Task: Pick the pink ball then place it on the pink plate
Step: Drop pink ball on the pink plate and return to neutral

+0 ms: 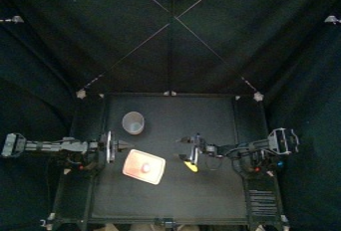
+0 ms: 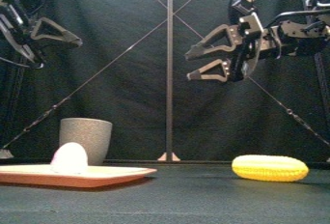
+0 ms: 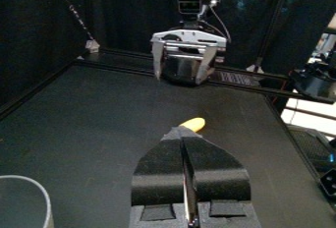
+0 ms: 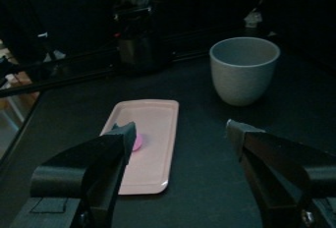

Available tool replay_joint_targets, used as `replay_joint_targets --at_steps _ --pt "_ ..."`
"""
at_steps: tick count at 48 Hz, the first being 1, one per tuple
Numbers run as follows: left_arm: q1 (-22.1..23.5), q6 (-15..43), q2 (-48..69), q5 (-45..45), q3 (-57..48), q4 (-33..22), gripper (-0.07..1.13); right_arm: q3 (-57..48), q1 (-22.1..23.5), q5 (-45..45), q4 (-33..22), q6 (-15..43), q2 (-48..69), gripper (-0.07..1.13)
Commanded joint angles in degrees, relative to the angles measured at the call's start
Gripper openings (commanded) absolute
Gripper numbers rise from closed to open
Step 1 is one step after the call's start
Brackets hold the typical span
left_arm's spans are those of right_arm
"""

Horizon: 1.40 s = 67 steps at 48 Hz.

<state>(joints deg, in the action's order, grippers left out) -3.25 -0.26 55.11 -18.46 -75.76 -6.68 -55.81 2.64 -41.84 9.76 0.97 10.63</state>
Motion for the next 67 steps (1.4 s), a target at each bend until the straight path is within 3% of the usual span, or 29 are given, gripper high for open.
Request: replay_joint_targets --at_steps 1,26,43,67 --pt "0.0 0.0 -0.26 -0.53 0.7 -0.35 0.03 -2.02 1.41 -0.44 -0.09 -0.18 4.66 1.04" --pt "-0.18 0.18 -0.26 -0.53 0.26 -0.44 0.03 -12.39 3.16 0.62 0.0 0.0 18.63 1.04" --pt "-0.35 0.18 -0.26 -0.53 0.18 -0.44 0.03 -13.62 3.16 6.06 0.26 0.0 19.86 1.04" --pt "-0.62 0.09 -0.26 -0.53 -0.26 -0.44 0.03 -12.74 3.25 6.42 0.18 0.0 19.86 1.04"
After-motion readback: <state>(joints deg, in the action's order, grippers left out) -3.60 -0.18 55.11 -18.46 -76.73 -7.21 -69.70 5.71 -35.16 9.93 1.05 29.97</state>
